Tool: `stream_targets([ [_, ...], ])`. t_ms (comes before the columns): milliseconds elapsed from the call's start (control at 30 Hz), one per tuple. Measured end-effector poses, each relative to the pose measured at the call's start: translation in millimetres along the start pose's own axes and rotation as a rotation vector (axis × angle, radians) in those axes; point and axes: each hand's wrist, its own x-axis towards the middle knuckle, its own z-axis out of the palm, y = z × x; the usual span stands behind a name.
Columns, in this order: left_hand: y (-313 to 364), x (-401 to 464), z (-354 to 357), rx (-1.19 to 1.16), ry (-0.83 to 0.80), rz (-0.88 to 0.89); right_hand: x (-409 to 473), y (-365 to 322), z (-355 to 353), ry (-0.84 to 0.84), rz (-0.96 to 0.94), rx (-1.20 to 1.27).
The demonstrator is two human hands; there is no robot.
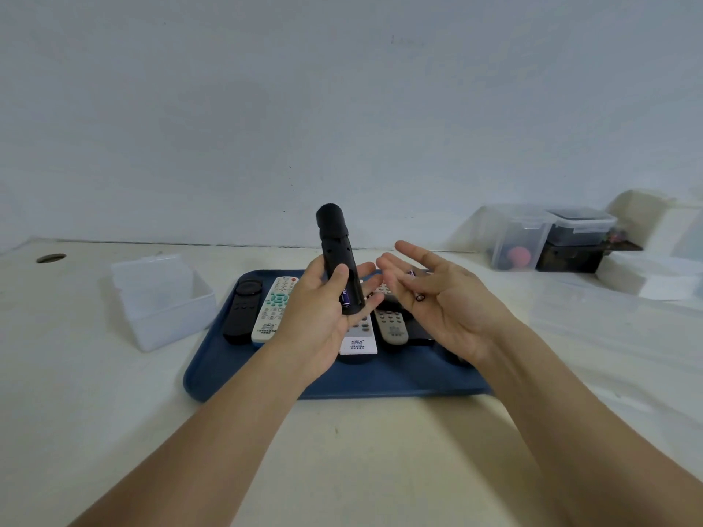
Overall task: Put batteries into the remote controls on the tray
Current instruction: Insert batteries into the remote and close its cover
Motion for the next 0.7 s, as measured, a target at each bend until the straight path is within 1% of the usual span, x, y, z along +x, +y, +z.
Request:
stream_targets([
  [67,2.5,-1.2,0.0,0.021,0.001,0.018,-0.7,0.9,-0.6,0.002,-0.087,-0.082],
  [133,2.6,-1.4,1.1,0.044,0.009,0.019,-2.3,3.3,1.9,0.027,-0.162,-0.227],
  [267,1.2,0.6,2.2,0.03,-0.011,-0.035,-5.5,6.4,6.1,0.141,-0.373,-0.761],
  [300,1.3,0.9,2.2,0.019,-0.028,-0.048,-5.6,6.8,6.2,0.161,-0.399,-0.829],
  [400,0.8,1.6,1.0,-0.007,-0.065,-0.072,-4.3,7.0,6.2,0.17,-0.424,-0.926],
  [467,-0.3,1.5,0.5,0.006,-0.081,-0.069,-5.1,7.3,7.9,0.136,-0.367,-0.972],
  [533,-1.3,1.2,-0.1,0.019,-0.071,-0.052,-5.4,8.3,8.4,0.074,-0.263,-0.93],
  [567,-1.2,1.8,-0.2,0.022,-0.058,-0.042,-6.1,8.8,8.8,0.04,-0.254,-0.929],
  [633,0.0,2.8,-1.0,0.007,-0.049,-0.029,-10.2,10.1,11.4,-0.009,-0.34,-1.017],
  [700,1.6,3.5,-1.1,-0.026,-0.045,-0.018,-12.8,12.0,11.3,-0.04,-0.486,-1.136],
])
